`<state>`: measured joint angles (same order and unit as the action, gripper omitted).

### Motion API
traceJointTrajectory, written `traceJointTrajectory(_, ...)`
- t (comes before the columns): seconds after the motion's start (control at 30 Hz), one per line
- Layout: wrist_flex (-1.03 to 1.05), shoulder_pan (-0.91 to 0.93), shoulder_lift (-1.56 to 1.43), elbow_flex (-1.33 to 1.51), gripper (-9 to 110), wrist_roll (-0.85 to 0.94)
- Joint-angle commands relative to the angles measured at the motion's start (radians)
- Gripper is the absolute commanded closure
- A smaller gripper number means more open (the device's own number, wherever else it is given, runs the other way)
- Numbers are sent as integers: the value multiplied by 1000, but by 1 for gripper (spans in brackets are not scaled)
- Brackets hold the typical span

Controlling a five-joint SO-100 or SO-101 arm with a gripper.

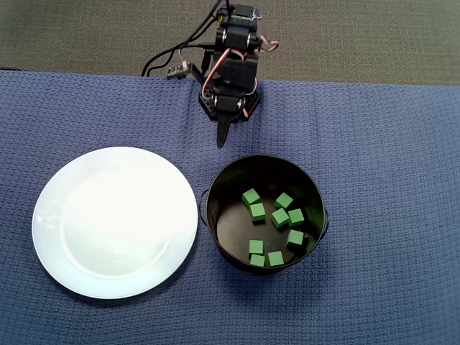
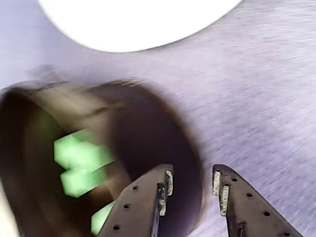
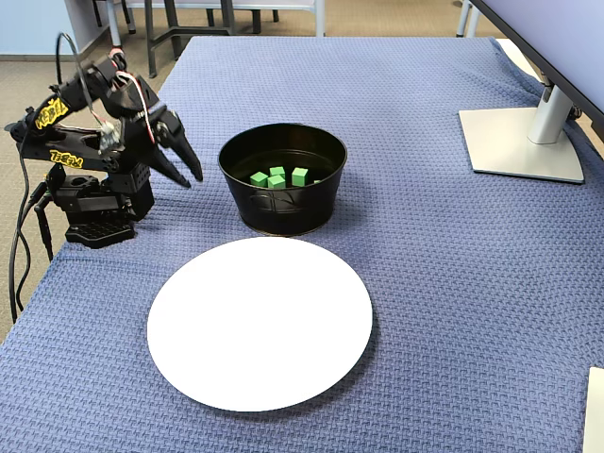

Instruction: Pick up the green cubes from the white plate and place them in the black recipient

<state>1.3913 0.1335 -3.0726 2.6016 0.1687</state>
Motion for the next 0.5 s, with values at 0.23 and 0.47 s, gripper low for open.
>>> traceJointTrajectory(0.23,-184,46,-17,209,101,28)
traceJointTrajectory(0.47,-261,43,-20,311,101,29)
